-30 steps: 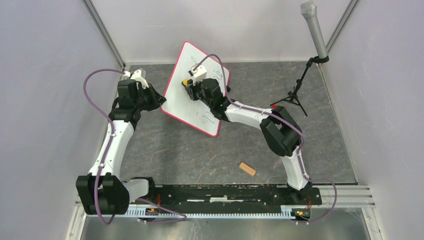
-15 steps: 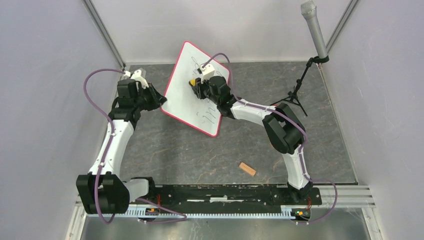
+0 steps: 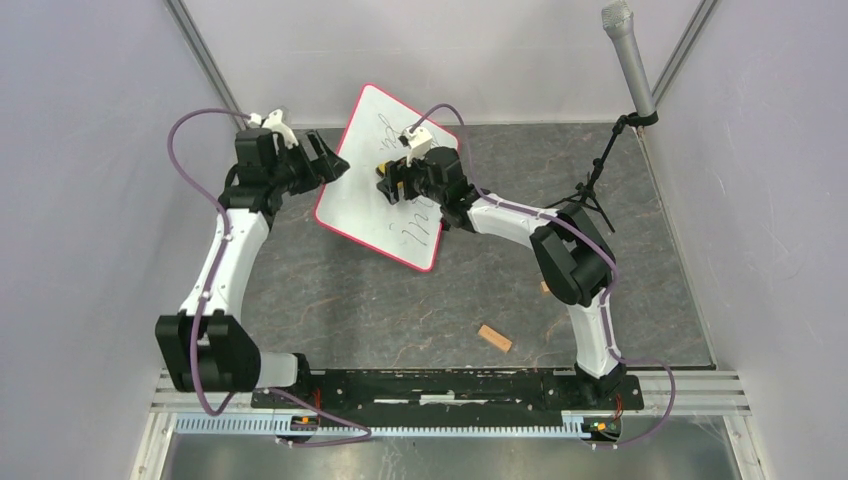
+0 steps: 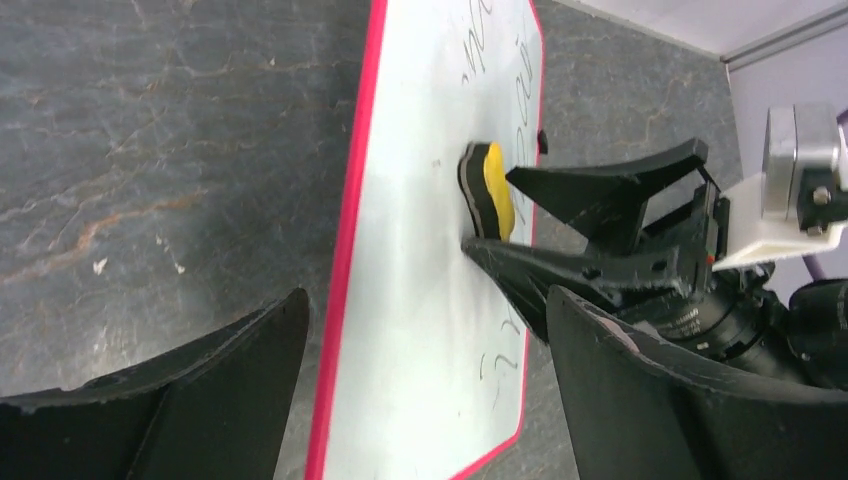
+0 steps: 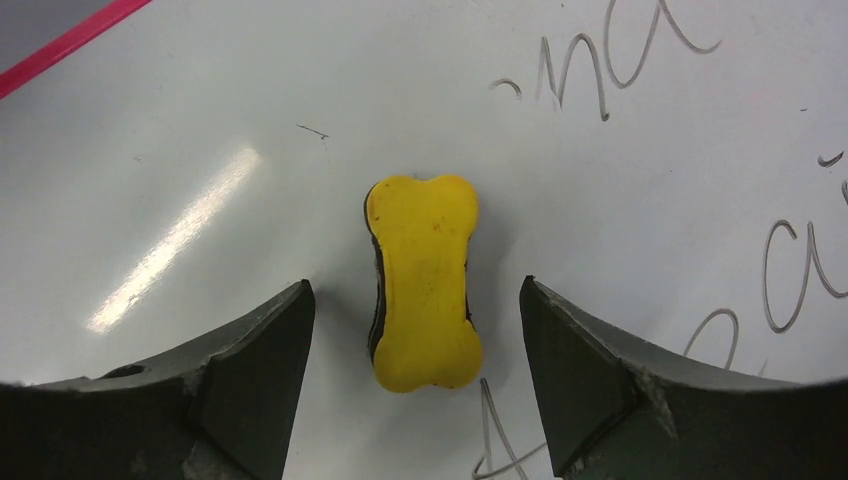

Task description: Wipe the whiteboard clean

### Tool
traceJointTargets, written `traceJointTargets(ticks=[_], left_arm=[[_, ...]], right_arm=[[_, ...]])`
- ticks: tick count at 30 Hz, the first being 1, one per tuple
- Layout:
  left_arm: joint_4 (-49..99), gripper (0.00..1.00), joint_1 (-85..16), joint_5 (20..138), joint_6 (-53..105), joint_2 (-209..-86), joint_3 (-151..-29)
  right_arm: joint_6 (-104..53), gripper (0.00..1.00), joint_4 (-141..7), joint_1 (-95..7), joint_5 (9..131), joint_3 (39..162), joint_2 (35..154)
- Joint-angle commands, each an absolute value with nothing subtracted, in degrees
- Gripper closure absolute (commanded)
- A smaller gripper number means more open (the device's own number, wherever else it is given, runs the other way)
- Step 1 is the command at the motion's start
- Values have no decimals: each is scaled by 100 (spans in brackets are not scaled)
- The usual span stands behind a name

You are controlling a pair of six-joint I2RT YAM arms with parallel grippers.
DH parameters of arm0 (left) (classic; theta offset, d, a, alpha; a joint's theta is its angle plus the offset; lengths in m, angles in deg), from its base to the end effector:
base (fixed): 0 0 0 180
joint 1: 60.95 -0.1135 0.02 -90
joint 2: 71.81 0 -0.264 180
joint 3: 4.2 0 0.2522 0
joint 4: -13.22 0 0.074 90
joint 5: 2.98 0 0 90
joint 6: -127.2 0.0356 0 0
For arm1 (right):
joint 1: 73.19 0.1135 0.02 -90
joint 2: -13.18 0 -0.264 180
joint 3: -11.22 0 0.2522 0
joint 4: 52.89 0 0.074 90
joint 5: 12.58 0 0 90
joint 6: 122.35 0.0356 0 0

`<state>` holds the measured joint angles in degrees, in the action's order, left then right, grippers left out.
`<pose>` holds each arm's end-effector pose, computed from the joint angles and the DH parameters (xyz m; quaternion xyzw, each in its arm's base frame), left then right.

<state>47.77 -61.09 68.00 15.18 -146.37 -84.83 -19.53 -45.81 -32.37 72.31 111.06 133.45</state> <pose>0.2952 -0.0109 0.3433 -0.0799 0.8479 -0.2351 0.4683 0.3732 0.3266 0.2282 -0.2164 0.7538 0.3107 0.5371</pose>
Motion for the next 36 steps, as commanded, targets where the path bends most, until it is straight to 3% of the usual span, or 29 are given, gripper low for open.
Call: traceJointTargets(ticks=[1, 8, 14, 20, 27, 30, 36], left_arm=[[4610, 5, -6084, 6445, 1268, -15244, -9040], [4622, 0, -6086, 6202, 1118, -15958, -9638], [4729, 7, -5972, 5957, 1192, -16687, -10274], [4592, 11, -5924, 5944, 1320, -16682, -10041], [4545, 8, -5911, 5710, 1167, -16788, -10034], [4543, 8, -5902, 5633, 1163, -16724, -9980], [4543, 8, -5895, 5716, 1228, -16546, -9910]], right_arm=[[-1941, 20, -4874, -3352, 6932, 11235, 13255], [-1799, 19, -4582, -3392, 6831, 10851, 13100], [-1760, 16, -4596, -3528, 6828, 10471, 12698], [-1497, 14, -4482, -4145, 6892, 9044, 11776], [-461, 11, -2741, -4524, 6184, 7171, 11424], [90, 15, -2102, -4579, 5714, 6988, 11766], [658, 30, -1164, -4740, 5538, 6726, 12145]])
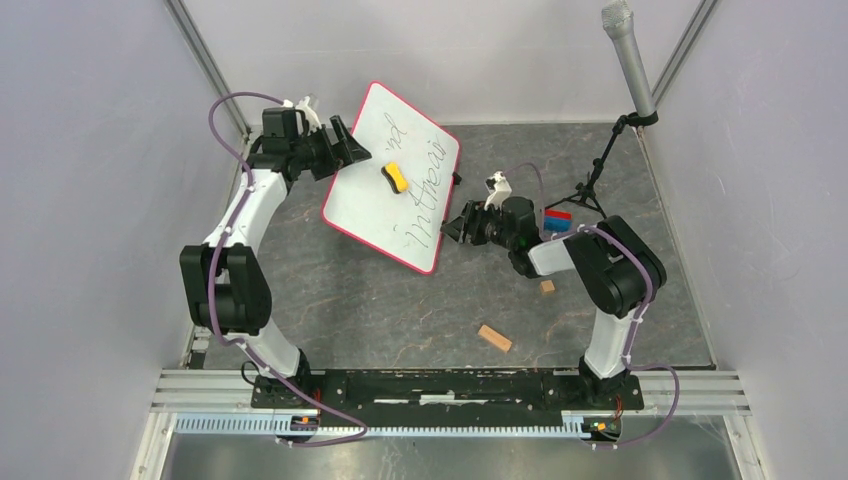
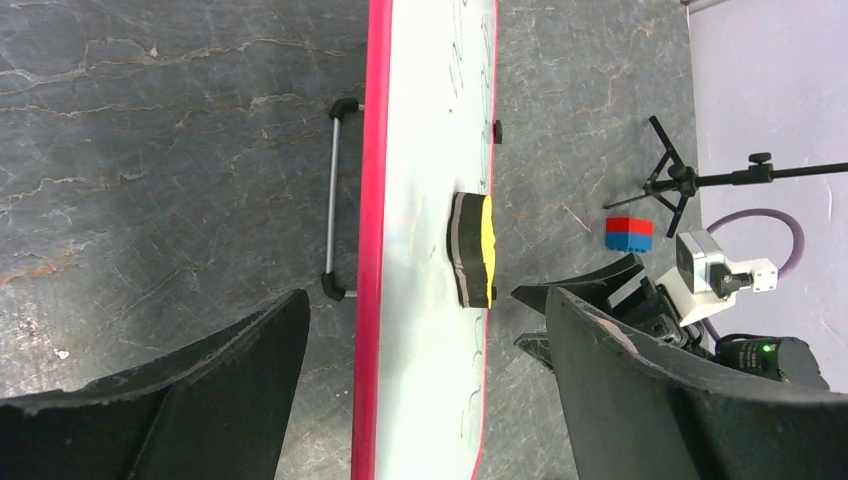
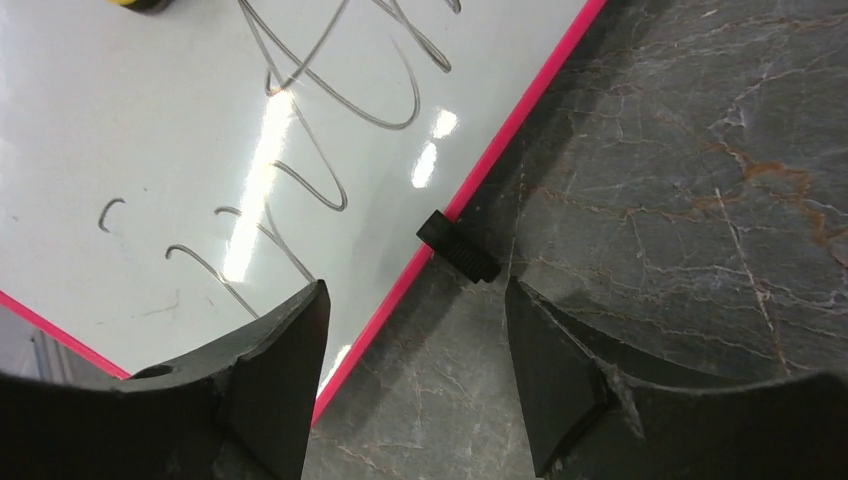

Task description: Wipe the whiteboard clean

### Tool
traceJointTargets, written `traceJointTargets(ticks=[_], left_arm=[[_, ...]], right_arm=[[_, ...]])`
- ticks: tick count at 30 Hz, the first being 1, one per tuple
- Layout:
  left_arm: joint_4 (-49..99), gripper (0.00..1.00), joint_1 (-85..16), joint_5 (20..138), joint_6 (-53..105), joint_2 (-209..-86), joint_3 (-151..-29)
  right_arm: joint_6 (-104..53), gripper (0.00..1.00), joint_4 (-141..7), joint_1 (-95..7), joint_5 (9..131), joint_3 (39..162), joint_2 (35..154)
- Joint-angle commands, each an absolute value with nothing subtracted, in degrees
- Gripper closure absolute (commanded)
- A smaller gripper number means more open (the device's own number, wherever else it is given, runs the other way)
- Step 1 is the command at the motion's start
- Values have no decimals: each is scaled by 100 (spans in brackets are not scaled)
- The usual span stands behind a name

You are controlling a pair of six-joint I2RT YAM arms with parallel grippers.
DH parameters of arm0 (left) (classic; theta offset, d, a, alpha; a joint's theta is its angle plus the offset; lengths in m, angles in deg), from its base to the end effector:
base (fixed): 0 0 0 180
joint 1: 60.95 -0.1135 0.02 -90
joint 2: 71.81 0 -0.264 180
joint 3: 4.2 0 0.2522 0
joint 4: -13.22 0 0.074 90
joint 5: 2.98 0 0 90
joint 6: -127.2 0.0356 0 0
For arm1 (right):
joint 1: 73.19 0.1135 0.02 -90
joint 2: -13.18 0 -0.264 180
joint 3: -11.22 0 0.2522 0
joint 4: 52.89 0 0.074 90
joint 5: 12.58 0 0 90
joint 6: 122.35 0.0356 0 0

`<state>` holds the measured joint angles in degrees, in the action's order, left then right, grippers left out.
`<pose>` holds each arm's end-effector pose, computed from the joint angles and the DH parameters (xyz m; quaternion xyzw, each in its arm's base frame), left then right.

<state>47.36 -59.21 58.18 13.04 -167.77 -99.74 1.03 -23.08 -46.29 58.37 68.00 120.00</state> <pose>0.3855 -0.0289 0.3146 -0.0530 0.8635 -0.3158 0.3896 0.3152 0.1730 0.1357 -0.0488 0.8130 0.4006 0.4196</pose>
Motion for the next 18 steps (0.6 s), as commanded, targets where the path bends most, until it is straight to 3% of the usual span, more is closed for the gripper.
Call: traceJointTargets(ticks=[1, 8, 18], left_arm=[[4545, 7, -5893, 5722, 1234, -16517, -9896], [4543, 7, -5894, 5641, 1218, -16478, -9892], [4541, 0, -5899, 5699, 1268, -16300, -9842]], right_arm=[[739, 32, -1115, -4773, 5495, 6742, 12233], [1299, 37, -1206, -4859, 5471, 6913, 12705], [2081, 34, -1398, -4841, 5482, 7107, 13111]])
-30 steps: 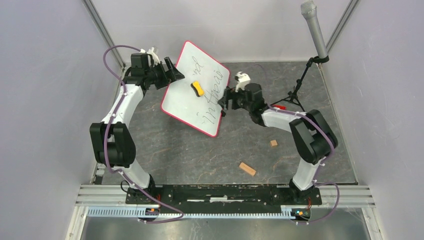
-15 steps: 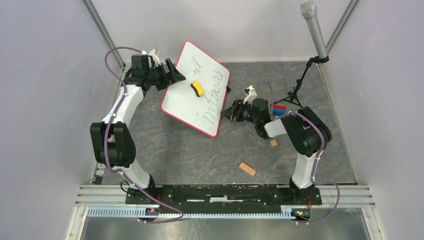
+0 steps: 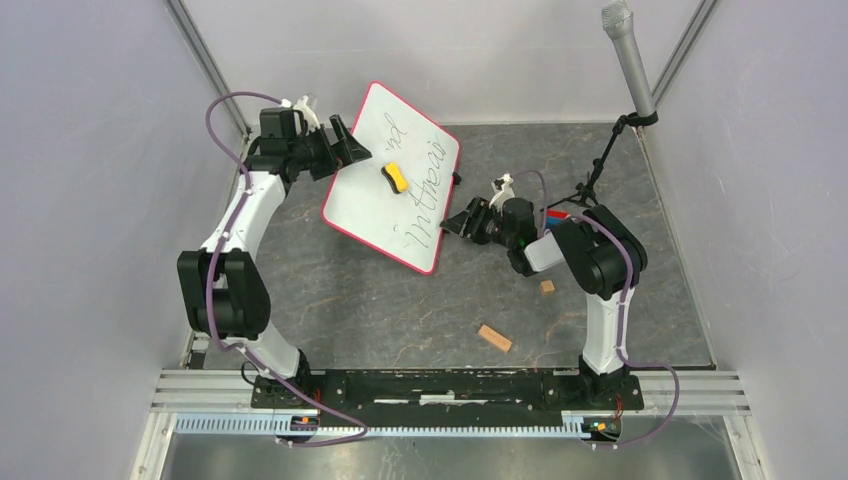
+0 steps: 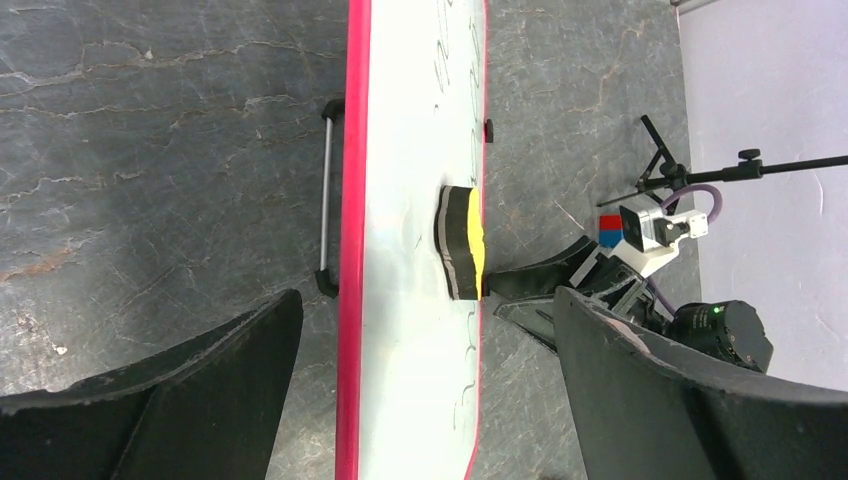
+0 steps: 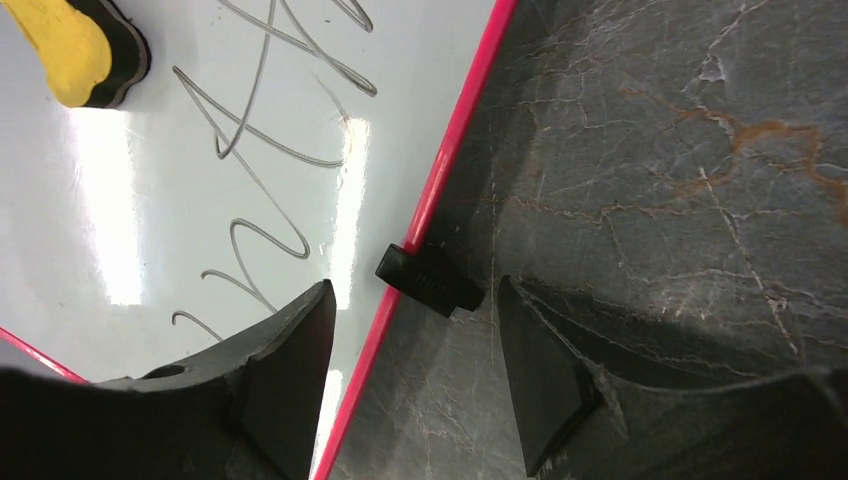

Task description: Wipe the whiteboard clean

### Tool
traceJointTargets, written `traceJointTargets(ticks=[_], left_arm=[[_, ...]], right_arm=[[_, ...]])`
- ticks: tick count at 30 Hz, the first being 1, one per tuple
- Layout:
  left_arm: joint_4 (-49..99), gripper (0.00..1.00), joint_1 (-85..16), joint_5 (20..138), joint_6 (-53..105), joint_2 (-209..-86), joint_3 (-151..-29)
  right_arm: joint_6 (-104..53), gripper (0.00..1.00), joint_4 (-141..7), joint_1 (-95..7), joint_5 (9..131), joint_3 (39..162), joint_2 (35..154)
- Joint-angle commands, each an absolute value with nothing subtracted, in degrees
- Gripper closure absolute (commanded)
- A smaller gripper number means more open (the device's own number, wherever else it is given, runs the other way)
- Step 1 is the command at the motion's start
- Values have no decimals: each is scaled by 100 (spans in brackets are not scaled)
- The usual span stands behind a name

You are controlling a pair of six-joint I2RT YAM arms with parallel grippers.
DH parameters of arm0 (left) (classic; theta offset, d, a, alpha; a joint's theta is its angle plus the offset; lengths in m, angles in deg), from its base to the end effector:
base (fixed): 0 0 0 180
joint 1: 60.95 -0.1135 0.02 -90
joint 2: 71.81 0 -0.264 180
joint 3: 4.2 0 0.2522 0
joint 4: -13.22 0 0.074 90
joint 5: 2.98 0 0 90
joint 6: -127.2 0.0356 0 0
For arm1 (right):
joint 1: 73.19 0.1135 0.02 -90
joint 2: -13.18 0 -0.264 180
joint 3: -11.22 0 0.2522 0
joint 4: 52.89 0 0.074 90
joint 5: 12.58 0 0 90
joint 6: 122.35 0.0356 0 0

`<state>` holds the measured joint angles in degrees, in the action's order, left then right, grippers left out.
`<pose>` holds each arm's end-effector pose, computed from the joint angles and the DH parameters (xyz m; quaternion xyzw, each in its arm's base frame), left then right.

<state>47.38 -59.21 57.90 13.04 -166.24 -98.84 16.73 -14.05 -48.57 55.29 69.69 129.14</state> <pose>0.3791 -0.0288 0.3189 -0.0502 0.8611 -0.3182 0.3935 0.3330 0.1674 0.1040 0.0595 0.8029 0.4680 0.3645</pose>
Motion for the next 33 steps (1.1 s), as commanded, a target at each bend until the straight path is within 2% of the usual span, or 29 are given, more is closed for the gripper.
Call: traceJointTargets(ticks=[1, 11, 21, 24, 33], left_arm=[[4543, 0, -5893, 5707, 1276, -16283, -9842], [4543, 0, -5895, 5748, 1312, -16176, -9796], [4538, 0, -5898, 5655, 1304, -16148, -9830], [4541, 3, -5893, 5637, 1303, -16170, -9826], [4339, 11, -5799, 5480, 1073, -16160, -9617]], right_arm=[[2133, 35, -1404, -4840, 5479, 7128, 13157], [2511, 55, -1497, -4810, 5613, 7246, 13363], [2775, 96, -1207, -4798, 5613, 6928, 13262], [3026, 100, -806, -4788, 5530, 6735, 13194], [3317, 98, 78, -4663, 5410, 6351, 13016]])
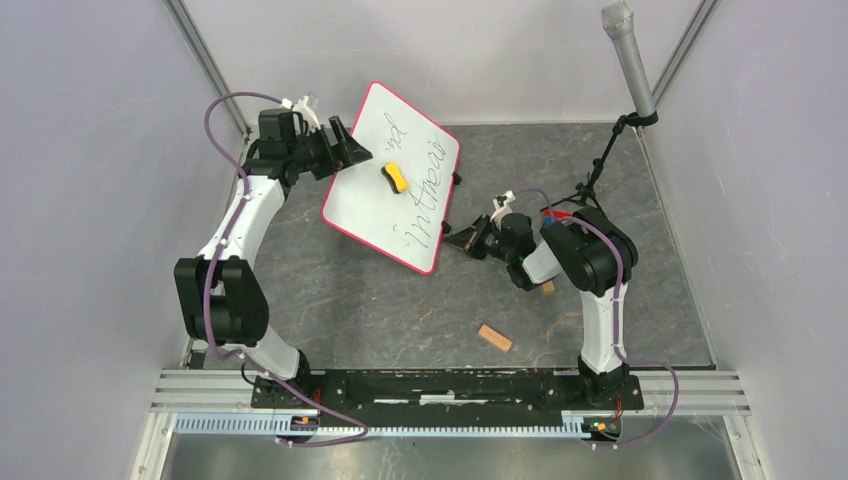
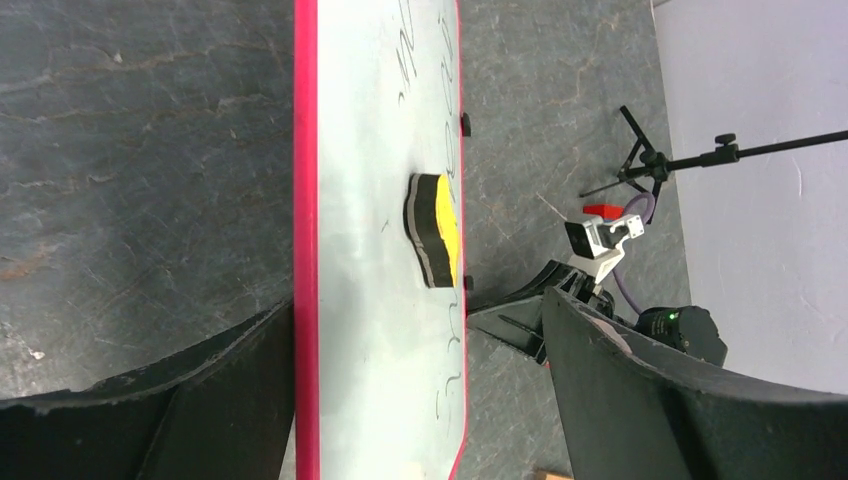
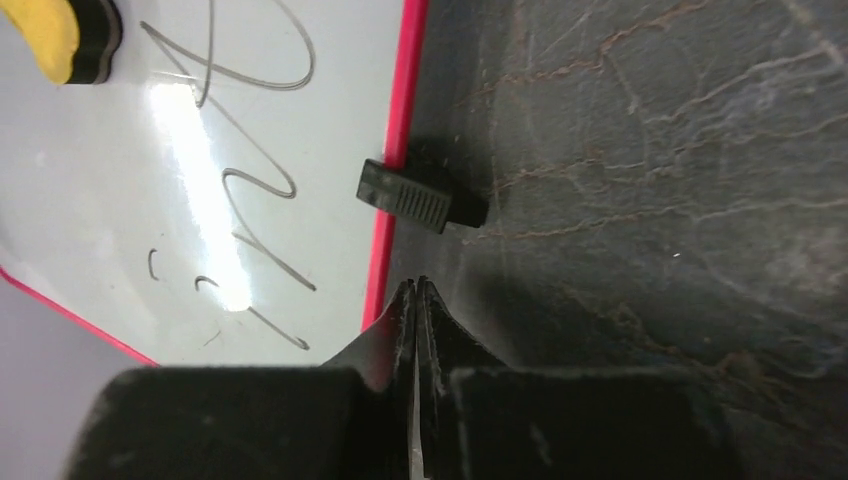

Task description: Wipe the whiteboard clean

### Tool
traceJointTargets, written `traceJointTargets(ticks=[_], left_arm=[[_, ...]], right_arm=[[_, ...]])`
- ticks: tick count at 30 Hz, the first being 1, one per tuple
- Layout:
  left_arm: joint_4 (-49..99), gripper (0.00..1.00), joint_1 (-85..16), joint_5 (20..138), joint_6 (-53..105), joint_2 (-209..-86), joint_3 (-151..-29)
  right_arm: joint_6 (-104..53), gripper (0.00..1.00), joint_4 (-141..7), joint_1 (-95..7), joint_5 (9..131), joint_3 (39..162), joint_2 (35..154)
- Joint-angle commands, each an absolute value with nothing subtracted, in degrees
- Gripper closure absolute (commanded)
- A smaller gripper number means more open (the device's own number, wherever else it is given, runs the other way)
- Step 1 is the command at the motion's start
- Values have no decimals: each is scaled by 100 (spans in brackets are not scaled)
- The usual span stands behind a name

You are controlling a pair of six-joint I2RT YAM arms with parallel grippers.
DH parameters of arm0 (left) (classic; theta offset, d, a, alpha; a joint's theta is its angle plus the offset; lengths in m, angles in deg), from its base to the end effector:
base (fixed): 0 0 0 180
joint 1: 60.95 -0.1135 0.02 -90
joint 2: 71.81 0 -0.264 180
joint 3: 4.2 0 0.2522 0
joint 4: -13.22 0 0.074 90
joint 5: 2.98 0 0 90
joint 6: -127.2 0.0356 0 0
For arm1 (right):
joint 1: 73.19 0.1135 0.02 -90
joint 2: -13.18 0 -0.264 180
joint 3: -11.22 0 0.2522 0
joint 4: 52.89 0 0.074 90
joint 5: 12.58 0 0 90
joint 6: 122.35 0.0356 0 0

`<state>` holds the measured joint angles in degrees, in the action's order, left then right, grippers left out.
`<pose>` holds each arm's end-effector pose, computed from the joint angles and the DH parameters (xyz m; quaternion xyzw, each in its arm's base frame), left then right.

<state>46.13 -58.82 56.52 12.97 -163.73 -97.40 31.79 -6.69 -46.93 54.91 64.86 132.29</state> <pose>0.3692 -0.0318 0.3281 -0.0356 0.8513 -0.3309 0.4057 0.3115 0.1689 0.0794 0.1527 0.7932 0.5149 0.2871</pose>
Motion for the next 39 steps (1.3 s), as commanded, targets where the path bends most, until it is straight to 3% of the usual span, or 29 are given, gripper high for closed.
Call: traceJointTargets(ticks=[1, 5, 9, 12, 18, 27, 39], left_arm=[[4341, 12, -5794, 5513, 1089, -16127, -9603], [4415, 12, -5792, 5713, 1186, -16066, -9583], [4420, 9, -5776, 5676, 1172, -16024, -9583], [4420, 5, -5778, 5679, 1167, -16038, -9583], [4420, 5, -5776, 5669, 1152, -16031, -9577], [4454, 1, -5780, 5626, 1253, -15971, -9634], [4480, 9, -5850, 5616, 1267, -16082, -9655]], right_arm=[[3234, 92, 101, -4686, 5429, 6278, 12947], [2532, 68, -471, -4842, 5516, 6277, 12656], [2078, 57, -819, -5017, 5508, 6342, 12582], [1582, 42, -1274, -5068, 5376, 6838, 12817], [2051, 51, -881, -5068, 4880, 7527, 13660], [3303, 70, 937, -4860, 4464, 7172, 14134], [3327, 71, 1495, -4442, 4796, 6206, 13451]])
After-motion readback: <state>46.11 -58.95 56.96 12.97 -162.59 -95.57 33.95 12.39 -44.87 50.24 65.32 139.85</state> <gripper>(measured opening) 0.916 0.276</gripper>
